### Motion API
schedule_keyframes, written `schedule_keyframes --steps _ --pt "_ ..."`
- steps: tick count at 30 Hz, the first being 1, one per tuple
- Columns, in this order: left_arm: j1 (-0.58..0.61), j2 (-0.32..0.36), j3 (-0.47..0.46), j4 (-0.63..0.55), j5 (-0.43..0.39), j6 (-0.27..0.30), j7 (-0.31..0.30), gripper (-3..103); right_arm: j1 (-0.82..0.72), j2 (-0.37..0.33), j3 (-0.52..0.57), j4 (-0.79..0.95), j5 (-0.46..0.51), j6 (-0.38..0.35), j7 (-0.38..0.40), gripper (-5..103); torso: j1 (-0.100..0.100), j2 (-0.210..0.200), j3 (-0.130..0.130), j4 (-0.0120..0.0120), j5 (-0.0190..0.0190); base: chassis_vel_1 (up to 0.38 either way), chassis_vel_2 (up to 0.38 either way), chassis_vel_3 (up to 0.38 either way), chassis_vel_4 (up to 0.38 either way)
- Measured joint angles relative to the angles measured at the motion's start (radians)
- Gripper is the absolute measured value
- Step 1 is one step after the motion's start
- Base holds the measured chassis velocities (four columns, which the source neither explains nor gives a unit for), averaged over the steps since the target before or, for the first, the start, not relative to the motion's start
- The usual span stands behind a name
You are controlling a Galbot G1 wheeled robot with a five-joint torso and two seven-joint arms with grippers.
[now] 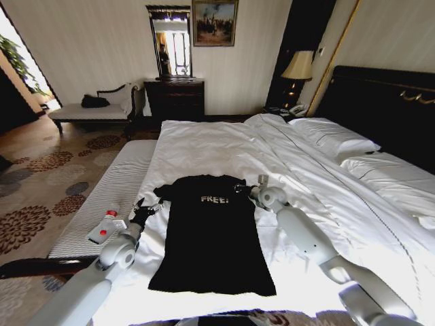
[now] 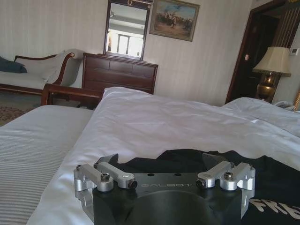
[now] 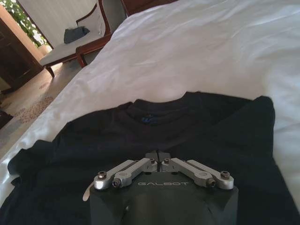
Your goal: Fold the clothes on the bed.
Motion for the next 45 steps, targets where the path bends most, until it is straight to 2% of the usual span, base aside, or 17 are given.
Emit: schedule_keyframes --steps 17,22,24,29,32,34,37,38,41,44,45 --pt "0.017 0.002 -0.023 -0.010 -0.004 -0.001 0.002 100 0.020 0.080 -0.087 -0.111 -0.079 0.028 -0.020 0 0.000 0.000 0.000 0.0000 0.0002 0.000 0.000 0.000 0.000" --pt "0.020 0.003 -0.026 -0.014 -0.004 -0.001 0.002 100 0.015 0.083 -0.105 -0.112 -0.094 0.034 -0.022 0 0.000 0.000 0.000 -0.0001 0.0002 0.000 0.000 0.000 0.000" --pt "0.018 0.000 -0.025 -0.014 -0.001 -0.001 0.002 100 0.012 0.085 -0.110 -0.113 -0.100 0.046 -0.017 11 0.000 0.000 0.000 0.0000 0.0002 0.000 0.000 0.000 0.000" --pt "0.016 -0.006 -0.017 -0.014 0.007 -0.001 0.000 100 0.003 0.073 -0.111 -0.091 -0.100 0.058 -0.009 21 0.000 0.000 0.000 -0.0001 0.0001 0.000 0.000 0.000 0.000" --pt "0.016 -0.010 -0.015 -0.014 0.014 -0.001 -0.001 100 -0.021 0.044 -0.103 -0.016 -0.079 0.060 0.014 38 0.000 0.000 0.000 -0.0001 0.0001 0.000 0.000 0.000 0.000" --pt "0.017 -0.011 -0.015 -0.014 0.014 0.000 -0.001 100 -0.031 0.036 -0.099 0.010 -0.066 0.058 0.024 38 0.000 0.000 0.000 -0.0001 0.0002 0.000 0.000 0.000 0.000" --pt "0.014 -0.012 -0.014 -0.011 0.014 0.002 -0.001 100 -0.068 0.010 -0.076 0.114 -0.025 0.049 0.063 55 0.000 0.000 0.000 -0.0002 0.0002 0.000 0.000 0.000 0.000" --pt "0.014 -0.012 -0.014 -0.011 0.014 0.002 -0.001 100 -0.068 0.010 -0.076 0.114 -0.025 0.049 0.063 55 0.000 0.000 0.000 -0.0002 0.0002 0.000 0.000 0.000 0.000" --pt "-0.004 -0.019 -0.001 0.005 0.014 0.005 -0.001 100 -0.095 -0.013 -0.028 0.183 0.024 0.045 0.105 71 0.000 0.000 0.000 0.0001 0.0002 0.000 0.000 0.000 0.000" --pt "-0.016 -0.024 0.008 0.020 0.014 0.006 -0.001 100 -0.109 -0.027 -0.002 0.198 0.021 0.046 0.111 77 0.000 0.000 0.000 -0.0002 0.0002 0.000 0.000 0.000 0.000" --pt "-0.026 -0.028 0.017 0.035 0.013 0.006 -0.002 100 -0.127 -0.041 0.029 0.206 0.002 0.055 0.113 88 0.000 0.000 0.000 -0.0002 0.0003 0.000 0.000 0.000 0.000"
